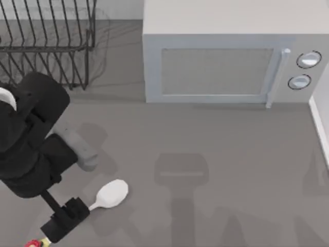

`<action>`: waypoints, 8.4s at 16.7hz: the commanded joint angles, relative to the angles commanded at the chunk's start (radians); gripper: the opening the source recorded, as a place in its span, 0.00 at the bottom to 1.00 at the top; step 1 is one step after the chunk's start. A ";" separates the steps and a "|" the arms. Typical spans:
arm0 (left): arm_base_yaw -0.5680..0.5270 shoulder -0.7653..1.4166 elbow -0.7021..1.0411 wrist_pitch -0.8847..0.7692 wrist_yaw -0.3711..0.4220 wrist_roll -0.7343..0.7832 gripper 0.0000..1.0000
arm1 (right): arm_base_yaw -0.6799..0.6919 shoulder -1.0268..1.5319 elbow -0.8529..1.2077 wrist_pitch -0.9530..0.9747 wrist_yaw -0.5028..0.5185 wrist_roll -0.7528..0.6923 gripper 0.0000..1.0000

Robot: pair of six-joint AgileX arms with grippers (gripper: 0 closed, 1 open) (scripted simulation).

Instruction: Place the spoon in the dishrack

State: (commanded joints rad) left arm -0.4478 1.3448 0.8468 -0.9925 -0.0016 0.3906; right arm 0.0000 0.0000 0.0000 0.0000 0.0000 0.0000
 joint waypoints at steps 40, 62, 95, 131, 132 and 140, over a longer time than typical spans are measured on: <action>-0.025 0.300 -0.190 0.406 0.000 0.034 0.00 | 0.000 0.000 0.000 0.000 0.000 0.000 1.00; -0.035 0.088 0.468 -0.460 0.014 0.025 0.00 | 0.000 0.000 0.000 0.000 0.000 0.000 1.00; 0.629 -0.454 0.267 0.767 0.209 -0.378 0.00 | 0.000 0.000 0.000 0.000 0.000 0.000 1.00; 0.515 0.411 0.077 1.823 0.107 -0.375 0.75 | 0.000 0.000 0.000 0.000 0.000 0.000 1.00; 0.515 0.411 0.077 1.823 0.107 -0.375 0.83 | 0.000 0.000 0.000 0.000 0.000 0.000 1.00; 0.515 0.411 0.077 1.823 0.107 -0.375 1.00 | 0.000 0.000 0.000 0.000 0.000 0.000 1.00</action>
